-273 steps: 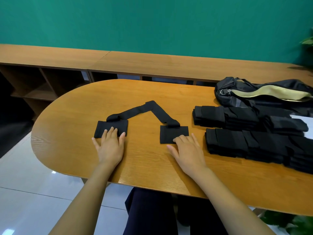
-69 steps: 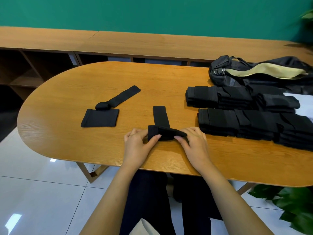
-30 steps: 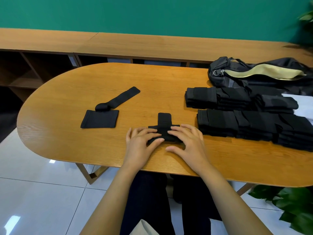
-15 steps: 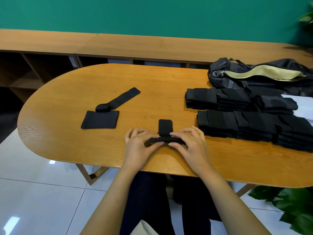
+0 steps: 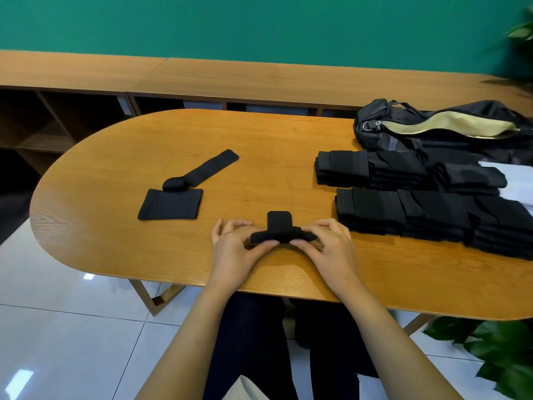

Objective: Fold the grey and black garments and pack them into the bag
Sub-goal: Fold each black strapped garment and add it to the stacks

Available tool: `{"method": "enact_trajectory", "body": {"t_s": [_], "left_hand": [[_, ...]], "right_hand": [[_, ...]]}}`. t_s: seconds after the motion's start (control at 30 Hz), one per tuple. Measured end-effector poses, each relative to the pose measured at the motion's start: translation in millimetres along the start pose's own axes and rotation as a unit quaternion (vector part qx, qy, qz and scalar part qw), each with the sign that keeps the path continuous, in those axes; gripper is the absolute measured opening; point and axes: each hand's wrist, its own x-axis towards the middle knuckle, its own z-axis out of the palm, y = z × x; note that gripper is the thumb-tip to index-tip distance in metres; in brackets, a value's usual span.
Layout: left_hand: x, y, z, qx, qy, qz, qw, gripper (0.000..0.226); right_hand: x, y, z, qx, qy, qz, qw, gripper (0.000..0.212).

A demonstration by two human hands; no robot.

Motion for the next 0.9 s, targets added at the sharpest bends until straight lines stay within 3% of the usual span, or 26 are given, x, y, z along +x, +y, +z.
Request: {"method": "enact_trajectory", "body": {"t_s": [0.17, 0.27, 0.57, 0.7, 0.77, 0.9], "left_hand": [[-0.2, 1.1, 0.0, -0.014, 0.024, -0.019, 0.999, 0.026], [0.2, 2.0, -1.4, -0.010, 0.009, -0.022, 1.000, 0.038], [2.2, -0.2, 1.4, 0.047, 0.024, -0.060, 0.997, 0.089], [2.8, -0.9, 1.4, 0.089, 0.033, -0.047, 0.994, 0.080], [2.3, -0.8, 1.0, 0.096, 0.026, -0.026, 0.995, 0.071], [1.6, 1.7, -0.6, 0.112, -0.034, -0.015, 0.993, 0.068]], "right_hand": [[1.8, 2.8, 1.4, -0.007, -0.022, 0.033, 0.999, 0.041], [1.7, 4.3, 3.4, -0.007, -0.022, 0.047, 0.999, 0.036], [2.7, 0.1, 1.9, 0.014, 0.002, 0.035, 0.999, 0.051], [1.5, 0.8, 2.5, -0.069, -0.004, -0.034, 0.997, 0.035], [0.2, -1.3, 3.3, -0.112, -0.024, -0.053, 0.992, 0.041], [3.0, -2.3, 3.9, -0.129, -0.044, -0.012, 0.991, 0.040]]}}
